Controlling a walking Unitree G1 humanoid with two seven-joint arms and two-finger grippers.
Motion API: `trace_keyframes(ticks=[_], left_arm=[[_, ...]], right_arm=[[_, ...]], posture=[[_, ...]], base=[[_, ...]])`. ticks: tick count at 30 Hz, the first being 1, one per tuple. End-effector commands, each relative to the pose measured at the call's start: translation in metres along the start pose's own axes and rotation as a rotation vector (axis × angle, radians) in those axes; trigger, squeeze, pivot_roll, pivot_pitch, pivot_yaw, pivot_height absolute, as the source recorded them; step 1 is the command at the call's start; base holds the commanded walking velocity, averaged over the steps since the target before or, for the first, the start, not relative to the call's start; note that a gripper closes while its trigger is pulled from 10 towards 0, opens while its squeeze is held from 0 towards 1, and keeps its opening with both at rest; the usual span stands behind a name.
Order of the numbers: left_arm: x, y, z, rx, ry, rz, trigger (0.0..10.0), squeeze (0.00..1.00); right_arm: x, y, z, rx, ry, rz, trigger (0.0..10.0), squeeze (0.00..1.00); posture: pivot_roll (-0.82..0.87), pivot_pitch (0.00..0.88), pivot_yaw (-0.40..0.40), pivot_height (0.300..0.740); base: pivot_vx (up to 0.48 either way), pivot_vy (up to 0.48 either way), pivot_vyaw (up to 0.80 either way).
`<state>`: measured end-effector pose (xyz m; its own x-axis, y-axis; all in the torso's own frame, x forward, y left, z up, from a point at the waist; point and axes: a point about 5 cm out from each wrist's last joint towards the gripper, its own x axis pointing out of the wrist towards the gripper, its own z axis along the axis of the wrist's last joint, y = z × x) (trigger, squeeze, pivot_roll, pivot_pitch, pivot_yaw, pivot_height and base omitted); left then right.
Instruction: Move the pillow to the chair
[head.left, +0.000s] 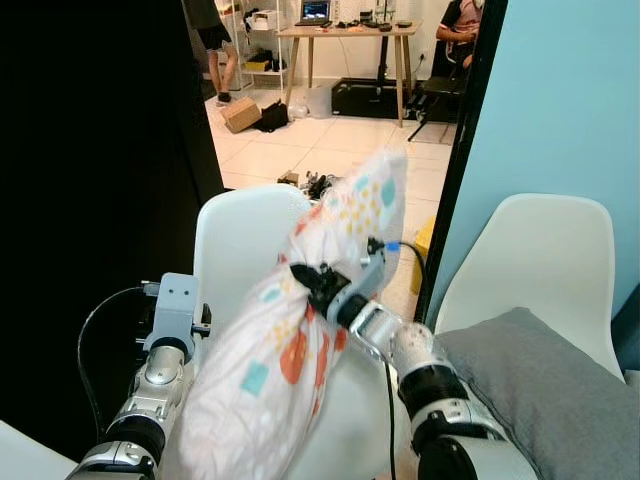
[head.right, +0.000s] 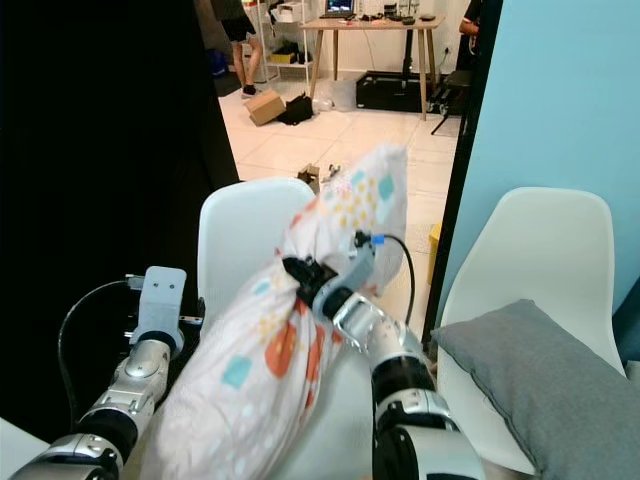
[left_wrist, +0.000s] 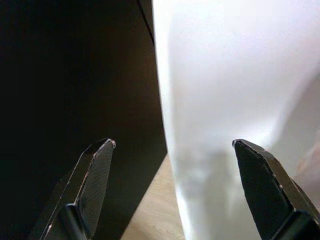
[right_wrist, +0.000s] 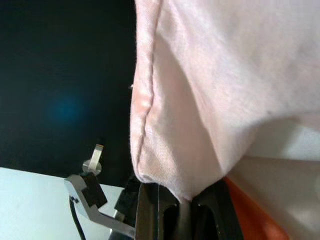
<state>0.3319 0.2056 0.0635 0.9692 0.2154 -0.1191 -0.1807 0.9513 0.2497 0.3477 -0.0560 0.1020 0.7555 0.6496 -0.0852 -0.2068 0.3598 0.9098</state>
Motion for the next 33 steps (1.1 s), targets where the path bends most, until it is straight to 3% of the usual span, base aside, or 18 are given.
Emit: trace_keyframes(ticks=[1, 6, 8, 14, 17, 18, 19, 22, 23, 24, 25, 26, 27, 28, 30, 33], left_arm=[[-0.003, -0.003, -0.006, 0.015, 0.025, -0.006, 10.0, 0.0], [-0.004, -0.005, -0.006, 0.016, 0.026, -0.008, 10.0, 0.0], [-0.004, -0.006, -0.007, 0.013, 0.026, -0.008, 10.0, 0.0], [-0.005, -0.009, -0.009, -0.026, 0.044, -0.018, 10.0, 0.0], [-0.007, -0.015, -0.013, -0.153, 0.085, -0.05, 10.0, 0.0], [-0.007, -0.015, -0.013, -0.153, 0.085, -0.05, 10.0, 0.0], [-0.008, -0.02, -0.015, -0.224, 0.107, -0.092, 10.0, 0.0], [-0.009, -0.022, -0.016, -0.252, 0.115, -0.112, 10.0, 0.0], [-0.01, -0.026, -0.019, -0.313, 0.138, -0.153, 10.0, 0.0], [-0.01, -0.026, -0.019, -0.313, 0.138, -0.153, 10.0, 0.0], [-0.012, -0.031, -0.021, -0.405, 0.168, -0.21, 10.0, 0.0], [-0.012, -0.031, -0.021, -0.405, 0.168, -0.21, 10.0, 0.0], [-0.014, -0.038, -0.022, -0.522, 0.19, -0.298, 10.0, 0.0], [-0.014, -0.038, -0.022, -0.522, 0.19, -0.298, 10.0, 0.0], [-0.02, -0.045, -0.02, -0.722, 0.2, -0.468, 10.0, 0.0], [-0.025, -0.046, -0.017, -0.782, 0.191, -0.617, 10.0, 0.0]], right_arm=[[0.014, 0.024, -0.01, 0.06, -0.005, 0.123, 10.0, 0.0], [0.017, 0.029, -0.007, 0.113, -0.024, 0.155, 10.0, 0.0], [0.018, 0.023, -0.013, 0.047, 0.025, 0.099, 10.0, 0.0], [0.012, 0.0, -0.026, -0.031, 0.108, -0.06, 10.0, 0.0], [0.006, -0.014, -0.03, -0.065, 0.146, -0.155, 10.0, 0.0], [0.006, -0.014, -0.03, -0.065, 0.146, -0.155, 10.0, 0.0], [0.004, -0.017, -0.029, -0.076, 0.156, -0.179, 10.0, 0.0], [0.003, -0.019, -0.029, -0.089, 0.164, -0.196, 10.0, 0.0], [0.001, -0.023, -0.03, -0.102, 0.178, -0.224, 10.0, 0.0], [0.001, -0.023, -0.03, -0.102, 0.178, -0.224, 10.0, 0.0], [-0.001, -0.027, -0.029, -0.116, 0.19, -0.254, 10.0, 0.0], [-0.001, -0.027, -0.029, -0.116, 0.19, -0.254, 10.0, 0.0], [-0.004, -0.031, -0.028, -0.131, 0.201, -0.279, 10.0, 0.0], [-0.004, -0.031, -0.028, -0.131, 0.201, -0.279, 10.0, 0.0], [-0.008, -0.036, -0.026, -0.146, 0.213, -0.306, 10.0, 0.0], [-0.009, -0.037, -0.024, -0.161, 0.221, -0.313, 10.0, 0.0]], posture=[[-0.07, 0.031, 0.024, 0.654], [-0.06, 0.026, 0.018, 0.624], [-0.06, 0.025, 0.016, 0.614], [-0.07, 0.026, 0.013, 0.594], [-0.07, 0.033, 0.016, 0.579], [-0.07, 0.033, 0.016, 0.579], [-0.07, 0.036, 0.019, 0.569], [-0.07, 0.036, 0.019, 0.564], [-0.08, 0.037, 0.021, 0.559], [-0.08, 0.037, 0.021, 0.559], [-0.08, 0.041, 0.023, 0.554], [-0.08, 0.041, 0.023, 0.554], [-0.08, 0.045, 0.026, 0.549], [-0.08, 0.045, 0.026, 0.549], [-0.08, 0.046, 0.027, 0.539], [-0.08, 0.048, 0.027, 0.524]], base=[[0.0, 0.0, 0.0], [0.0, 0.0, 0.0], [0.0, 0.0, 0.0], [0.0, 0.0, 0.0], [0.0, 0.0, 0.0], [0.0, 0.0, 0.0], [0.0, 0.0, 0.0], [0.0, 0.0, 0.0], [0.0, 0.0, 0.0], [0.0, 0.0, 0.0], [0.0, 0.0, 0.0], [0.0, 0.0, 0.0], [0.0, 0.0, 0.0], [0.0, 0.0, 0.0], [0.0, 0.0, 0.0], [0.0, 0.0, 0.0]])
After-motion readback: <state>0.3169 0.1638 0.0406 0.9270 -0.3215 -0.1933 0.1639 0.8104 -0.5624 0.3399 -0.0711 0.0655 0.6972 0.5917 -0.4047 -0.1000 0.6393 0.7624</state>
